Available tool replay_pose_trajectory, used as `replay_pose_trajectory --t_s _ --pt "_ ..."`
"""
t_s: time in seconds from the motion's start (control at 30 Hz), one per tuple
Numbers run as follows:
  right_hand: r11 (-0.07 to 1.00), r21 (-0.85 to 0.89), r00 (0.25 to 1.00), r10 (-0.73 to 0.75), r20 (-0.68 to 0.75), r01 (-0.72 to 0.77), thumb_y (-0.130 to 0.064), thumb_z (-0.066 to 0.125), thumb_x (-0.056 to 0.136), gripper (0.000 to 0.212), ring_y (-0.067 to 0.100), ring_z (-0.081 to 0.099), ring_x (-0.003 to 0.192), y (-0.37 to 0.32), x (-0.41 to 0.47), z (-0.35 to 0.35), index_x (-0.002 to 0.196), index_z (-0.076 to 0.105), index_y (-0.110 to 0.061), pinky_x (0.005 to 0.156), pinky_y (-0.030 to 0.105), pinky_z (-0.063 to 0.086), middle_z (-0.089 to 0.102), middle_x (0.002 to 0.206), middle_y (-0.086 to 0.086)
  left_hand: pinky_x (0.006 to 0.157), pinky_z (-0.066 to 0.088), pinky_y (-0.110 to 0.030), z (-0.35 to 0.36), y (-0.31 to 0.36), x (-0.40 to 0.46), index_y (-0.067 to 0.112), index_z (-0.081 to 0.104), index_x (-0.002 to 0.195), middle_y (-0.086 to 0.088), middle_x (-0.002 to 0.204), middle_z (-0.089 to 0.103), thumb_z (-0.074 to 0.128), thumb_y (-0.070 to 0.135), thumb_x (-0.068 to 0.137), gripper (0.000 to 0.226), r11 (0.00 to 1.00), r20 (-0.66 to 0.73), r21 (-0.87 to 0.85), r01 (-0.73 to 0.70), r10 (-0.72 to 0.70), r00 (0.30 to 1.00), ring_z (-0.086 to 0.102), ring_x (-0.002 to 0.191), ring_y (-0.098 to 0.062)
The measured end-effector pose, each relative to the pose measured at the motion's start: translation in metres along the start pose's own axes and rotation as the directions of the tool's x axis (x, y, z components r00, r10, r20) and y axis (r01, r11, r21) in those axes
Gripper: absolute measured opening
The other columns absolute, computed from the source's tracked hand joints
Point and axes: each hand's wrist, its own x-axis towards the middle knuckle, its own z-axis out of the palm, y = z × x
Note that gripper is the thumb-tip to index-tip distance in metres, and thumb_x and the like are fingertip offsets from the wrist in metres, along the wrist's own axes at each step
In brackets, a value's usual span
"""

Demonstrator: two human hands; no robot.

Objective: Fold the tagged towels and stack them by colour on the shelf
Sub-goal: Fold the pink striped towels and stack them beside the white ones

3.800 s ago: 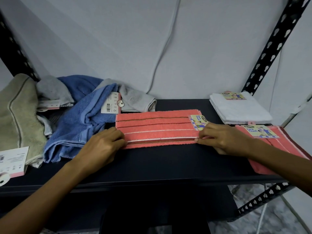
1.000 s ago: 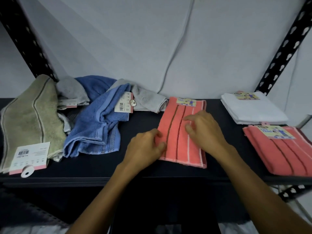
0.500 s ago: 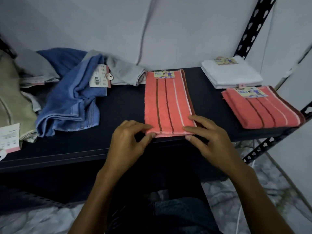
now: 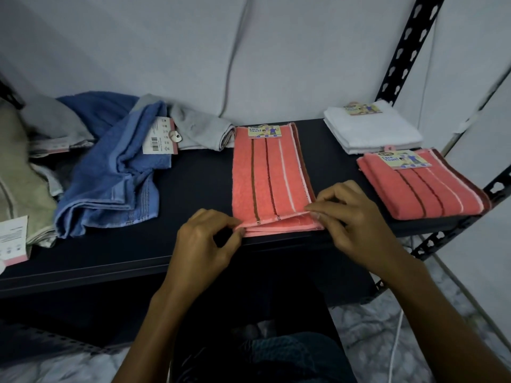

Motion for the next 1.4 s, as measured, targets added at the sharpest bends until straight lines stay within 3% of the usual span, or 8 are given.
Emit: replay_pose_trajectory --t_s 0.07,0.27,0.53,0.63,0.73,0.93,1.2,1.4 --pt "1.0 -0.005 1.0 -0.024 -0.01 0.024 -0.005 0.062 0.089 0.018 0.021 0.052 0.088 0.004 -0.007 0.002 0.101 0.076 -0.006 0.076 0.027 0.044 0.062 0.091 0.003 0.075 0.048 -0.027 0.001 -0.001 -0.001 0.015 0.075 0.091 0.008 0.085 0.066 0.074 0.02 0.084 0.009 1.0 0.005 0.015 -0.027 0.027 1.0 0.057 0.08 -0.01" --pt "0.998 0.067 0.993 -0.016 0.12 0.008 -0.028 0.061 0.092 0.028 0.017 0.058 0.093 0.008 -0.02 0.002 0.108 0.074 -0.01 0.081 0.029 0.049 0.064 0.101 -0.002 0.076 0.05 -0.035 0.006 -0.001 0.002 0.017 0.075 0.1 0.006 0.095 0.059 0.076 0.028 0.083 0.021 0.997 0.041 0.067 -0.036 0.034 0.999 0.055 0.09 -0.014" --pt "0.991 0.126 0.992 0.027 0.127 -0.043 -0.013 0.059 0.091 0.019 0.011 0.062 0.084 0.003 0.02 -0.013 0.103 0.073 -0.01 0.076 0.028 0.05 0.067 0.09 -0.007 0.072 0.047 -0.036 0.007 0.009 0.018 0.022 0.072 0.097 0.008 0.095 0.056 0.062 0.046 0.083 0.03 0.986 0.072 0.15 -0.068 0.058 0.996 0.049 0.091 -0.014" --pt "0.991 0.133 0.993 -0.007 0.122 -0.01 -0.011 0.057 0.093 0.019 0.007 0.062 0.084 0.002 0.028 -0.016 0.106 0.071 -0.01 0.077 0.02 0.047 0.065 0.093 -0.008 0.07 0.049 -0.039 0.008 0.013 0.025 0.021 0.073 0.1 0.006 0.093 0.059 0.076 0.033 0.08 0.023 0.978 0.099 0.177 -0.114 0.098 0.99 0.052 0.088 -0.017" --pt "0.992 0.076 0.987 -0.109 0.118 0.101 -0.005 0.058 0.093 0.019 0.016 0.063 0.086 0.007 0.027 -0.019 0.106 0.07 -0.007 0.077 0.03 0.051 0.066 0.094 0.002 0.065 0.052 -0.041 0.005 0.015 0.027 0.017 0.073 0.097 0.003 0.087 0.064 0.07 0.017 0.082 0.015 0.976 0.096 0.172 -0.134 0.119 0.988 0.058 0.078 -0.018" --pt "0.934 -0.223 0.959 -0.284 0.004 0.278 0.013 0.054 0.086 0.029 0.03 0.059 0.074 0.014 0.004 -0.005 0.104 0.072 -0.002 0.063 0.042 0.05 0.064 0.09 0.014 0.055 0.046 -0.03 0.002 0.021 0.019 0.013 0.072 0.09 0.003 0.08 0.061 0.078 0.007 0.072 0.02 0.98 0.032 0.195 0.048 -0.055 0.998 0.056 0.062 -0.014" --pt "0.938 -0.171 0.948 -0.274 0.164 0.301 -0.024 0.068 0.091 0.025 0.023 0.059 0.09 -0.004 0.005 0.011 0.113 0.069 -0.013 0.071 0.033 0.044 0.064 0.102 0.004 0.051 0.024 -0.015 0.011 0.03 0.017 0.012 0.061 0.074 0.002 0.067 0.057 0.087 0.013 0.065 0.027 0.944 -0.113 0.217 0.25 -0.23 0.967 0.05 0.055 -0.015" --pt "0.931 -0.123 0.926 -0.313 0.211 0.343 -0.01 0.064 0.091 0.021 0.021 0.06 0.082 -0.004 0.02 0.011 0.112 0.07 -0.01 0.068 0.037 0.051 0.066 0.093 0.003 0.05 0.038 -0.027 0.009 0.032 0.017 0.007 0.064 0.076 -0.002 0.062 0.059 0.081 -0.006 0.061 0.026 0.953 -0.121 0.242 0.182 -0.157 0.98 0.055 0.05 -0.02"
